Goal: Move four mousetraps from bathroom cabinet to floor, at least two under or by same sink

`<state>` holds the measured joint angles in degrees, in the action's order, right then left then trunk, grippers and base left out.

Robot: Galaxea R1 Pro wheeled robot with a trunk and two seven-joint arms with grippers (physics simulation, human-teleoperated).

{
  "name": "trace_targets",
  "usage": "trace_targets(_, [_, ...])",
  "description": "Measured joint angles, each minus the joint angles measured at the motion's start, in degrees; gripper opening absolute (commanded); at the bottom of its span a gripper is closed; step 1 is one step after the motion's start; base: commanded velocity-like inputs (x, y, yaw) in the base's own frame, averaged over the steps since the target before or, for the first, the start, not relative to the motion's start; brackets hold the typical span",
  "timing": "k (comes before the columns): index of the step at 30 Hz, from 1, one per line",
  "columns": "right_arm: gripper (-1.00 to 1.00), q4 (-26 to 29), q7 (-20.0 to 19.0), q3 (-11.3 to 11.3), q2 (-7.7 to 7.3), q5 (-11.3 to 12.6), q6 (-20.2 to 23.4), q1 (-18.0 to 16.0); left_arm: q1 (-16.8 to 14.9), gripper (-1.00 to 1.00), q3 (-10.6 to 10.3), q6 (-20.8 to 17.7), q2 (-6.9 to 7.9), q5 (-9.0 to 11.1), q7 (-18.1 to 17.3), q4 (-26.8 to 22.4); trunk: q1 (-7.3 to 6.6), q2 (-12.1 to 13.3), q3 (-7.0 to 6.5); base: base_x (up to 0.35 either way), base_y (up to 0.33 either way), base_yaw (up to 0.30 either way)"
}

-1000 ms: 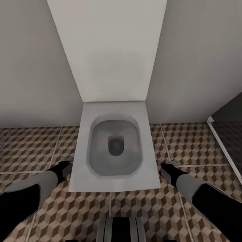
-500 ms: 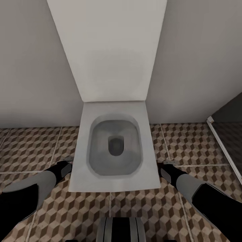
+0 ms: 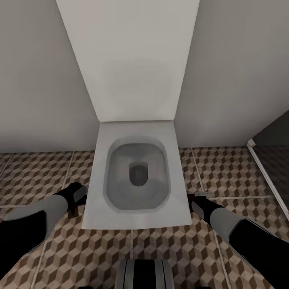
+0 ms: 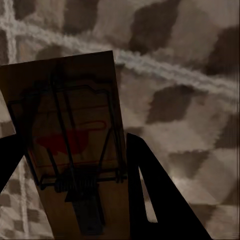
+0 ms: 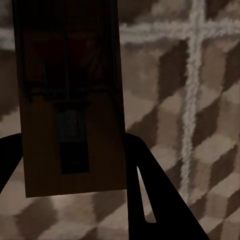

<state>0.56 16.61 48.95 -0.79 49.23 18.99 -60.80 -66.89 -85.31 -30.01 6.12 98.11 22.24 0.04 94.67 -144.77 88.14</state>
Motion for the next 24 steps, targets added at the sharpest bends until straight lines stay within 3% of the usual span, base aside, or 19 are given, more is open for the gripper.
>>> trace_targets(2, [-1.00, 0.02, 0.02, 0.02, -0.02, 0.00, 0.00, 0.00, -1.14, -1.00, -0.04, -2.37, 0.47, -0.04, -0.05, 0.05, 0.00, 0.00, 0.00, 0.000, 0.000, 0.000])
trace_targets(5, [-1.00, 0.00, 0.04, 0.02, -0.07, 0.00, 0.01, 0.00, -1.46, -1.00, 0.06, -2.95, 0.72, 0.02, -0.14, 0.03, 0.00, 0.00, 0.00, 0.000, 0.000, 0.000])
trace_targets(11, [-1.00, 0.01, 0.06, 0.02, -0.08, 0.00, 0.01, 0.00, -2.44, -1.00, 0.14, -2.81, 2.07, 0.11, -0.12, 0.07, 0.00, 0.00, 0.00, 0.000, 0.000, 0.000])
trace_targets(24, [-1.00, 0.00, 0.07, 0.02, -0.08, 0.00, 0.02, 0.00, -2.49, -1.00, 0.02, -0.48, 2.31, 0.06, -0.52, -0.28, 0.00, 0.00, 0.00, 0.000, 0.000, 0.000])
